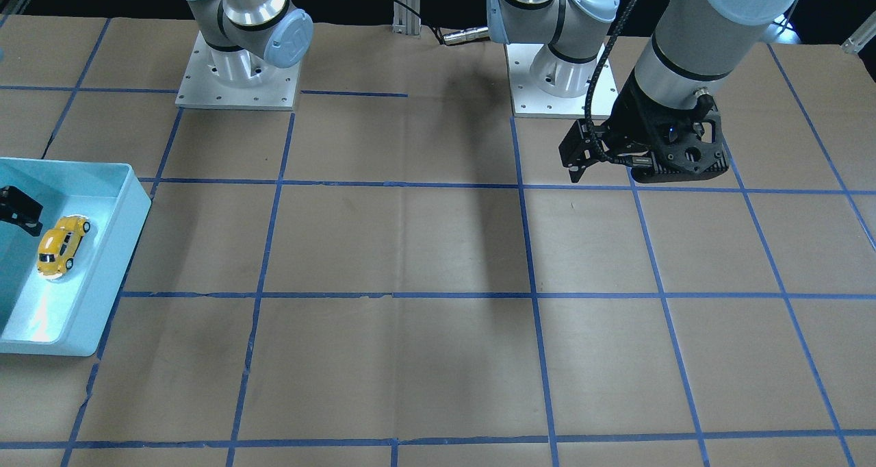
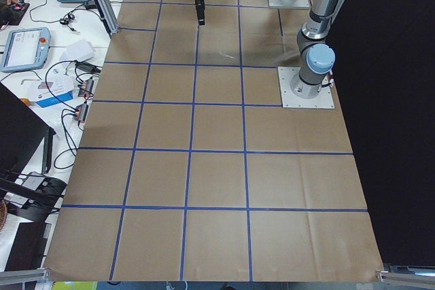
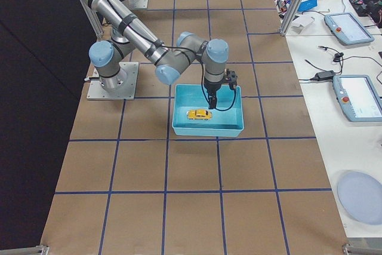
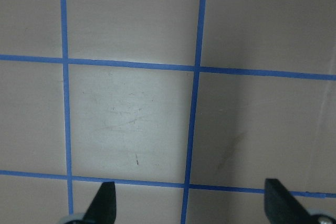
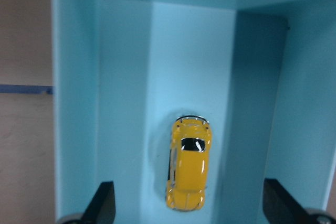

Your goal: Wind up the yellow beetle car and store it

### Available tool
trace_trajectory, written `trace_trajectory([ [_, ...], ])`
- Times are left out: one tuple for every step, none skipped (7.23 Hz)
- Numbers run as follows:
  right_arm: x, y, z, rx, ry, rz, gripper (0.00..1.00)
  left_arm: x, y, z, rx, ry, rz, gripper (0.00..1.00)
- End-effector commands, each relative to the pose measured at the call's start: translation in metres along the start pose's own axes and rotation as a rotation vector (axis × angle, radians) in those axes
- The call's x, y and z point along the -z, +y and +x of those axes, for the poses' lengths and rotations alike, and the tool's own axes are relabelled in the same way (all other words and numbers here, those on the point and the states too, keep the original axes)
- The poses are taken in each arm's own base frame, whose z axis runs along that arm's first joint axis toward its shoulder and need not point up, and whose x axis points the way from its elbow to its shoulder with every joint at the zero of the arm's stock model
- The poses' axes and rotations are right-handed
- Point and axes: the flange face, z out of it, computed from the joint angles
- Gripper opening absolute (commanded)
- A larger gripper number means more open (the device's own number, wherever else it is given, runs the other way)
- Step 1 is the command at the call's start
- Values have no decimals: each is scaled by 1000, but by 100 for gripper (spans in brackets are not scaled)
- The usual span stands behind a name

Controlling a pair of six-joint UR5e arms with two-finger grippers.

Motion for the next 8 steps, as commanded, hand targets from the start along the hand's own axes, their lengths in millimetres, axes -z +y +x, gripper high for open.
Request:
trace_trajectory([
  [106, -6, -95, 20, -34, -7, 100, 0, 0, 0, 0, 1, -2, 100],
  [136, -7, -175, 1, -50, 37, 100, -1, 0, 0, 0, 1, -3, 100],
  [146, -1, -245, 49, -43, 34, 100, -1, 0, 0, 0, 0, -2, 100],
  [165, 13, -290, 58, -44, 67, 100, -2, 0, 0, 0, 0, -3, 100],
  [168, 16, -316, 58, -50, 76, 100, -3, 0, 0, 0, 1, -7, 100],
  [169, 17, -323, 31, -61, 75, 100, -3, 0, 0, 0, 1, -7, 100],
  [164, 19, -325, 32, -61, 61, 100, -5, -1, 0, -2, 1, -10, 100],
  [163, 20, -330, 41, -59, 61, 100, -4, -3, 0, -2, 0, -8, 100],
])
